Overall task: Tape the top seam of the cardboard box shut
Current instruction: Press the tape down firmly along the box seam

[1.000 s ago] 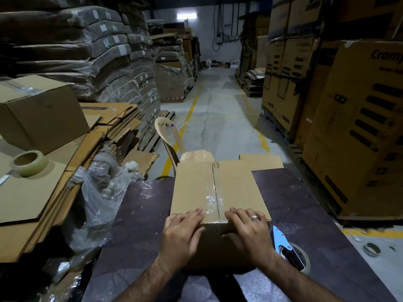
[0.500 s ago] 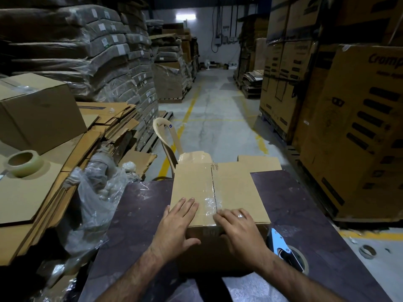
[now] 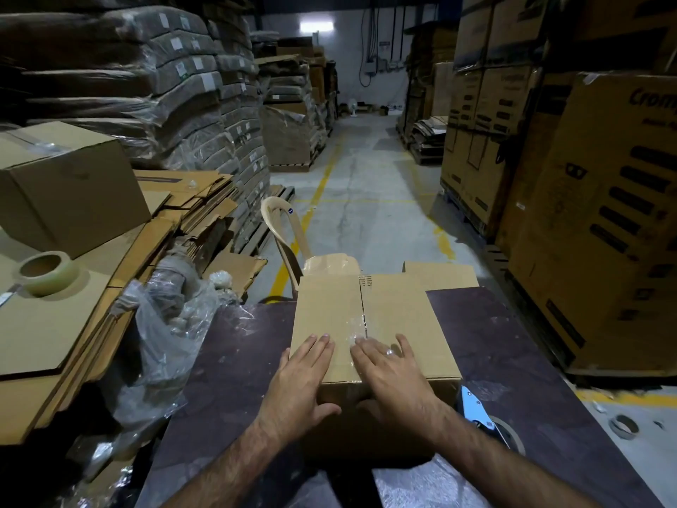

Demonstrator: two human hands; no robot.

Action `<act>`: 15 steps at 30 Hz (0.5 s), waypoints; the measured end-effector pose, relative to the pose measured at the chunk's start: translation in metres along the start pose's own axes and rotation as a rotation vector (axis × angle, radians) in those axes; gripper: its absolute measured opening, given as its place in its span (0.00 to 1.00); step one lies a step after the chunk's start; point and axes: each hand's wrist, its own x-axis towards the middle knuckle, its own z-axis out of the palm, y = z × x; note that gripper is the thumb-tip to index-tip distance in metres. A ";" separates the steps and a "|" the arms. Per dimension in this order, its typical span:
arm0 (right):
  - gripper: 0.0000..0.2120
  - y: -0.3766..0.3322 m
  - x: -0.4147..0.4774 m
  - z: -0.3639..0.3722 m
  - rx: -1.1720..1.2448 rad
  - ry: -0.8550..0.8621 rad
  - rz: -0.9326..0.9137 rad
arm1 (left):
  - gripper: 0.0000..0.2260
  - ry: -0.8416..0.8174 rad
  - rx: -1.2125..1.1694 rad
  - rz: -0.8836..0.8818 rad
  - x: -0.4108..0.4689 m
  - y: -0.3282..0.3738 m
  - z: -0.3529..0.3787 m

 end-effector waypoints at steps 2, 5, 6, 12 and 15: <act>0.45 -0.001 0.007 -0.009 -0.012 -0.055 0.020 | 0.46 -0.006 0.001 -0.001 0.001 -0.001 -0.001; 0.45 -0.010 -0.006 -0.010 0.057 -0.083 -0.005 | 0.46 -0.016 -0.014 -0.008 0.000 -0.001 -0.002; 0.45 -0.013 -0.014 -0.009 0.082 -0.067 -0.016 | 0.46 -0.014 -0.025 -0.010 0.000 0.000 -0.002; 0.46 -0.005 -0.002 -0.010 0.153 -0.022 0.078 | 0.45 0.035 -0.042 0.008 0.000 0.000 0.002; 0.43 -0.006 0.002 -0.010 0.198 0.019 0.086 | 0.46 0.034 -0.036 0.002 0.001 -0.002 0.002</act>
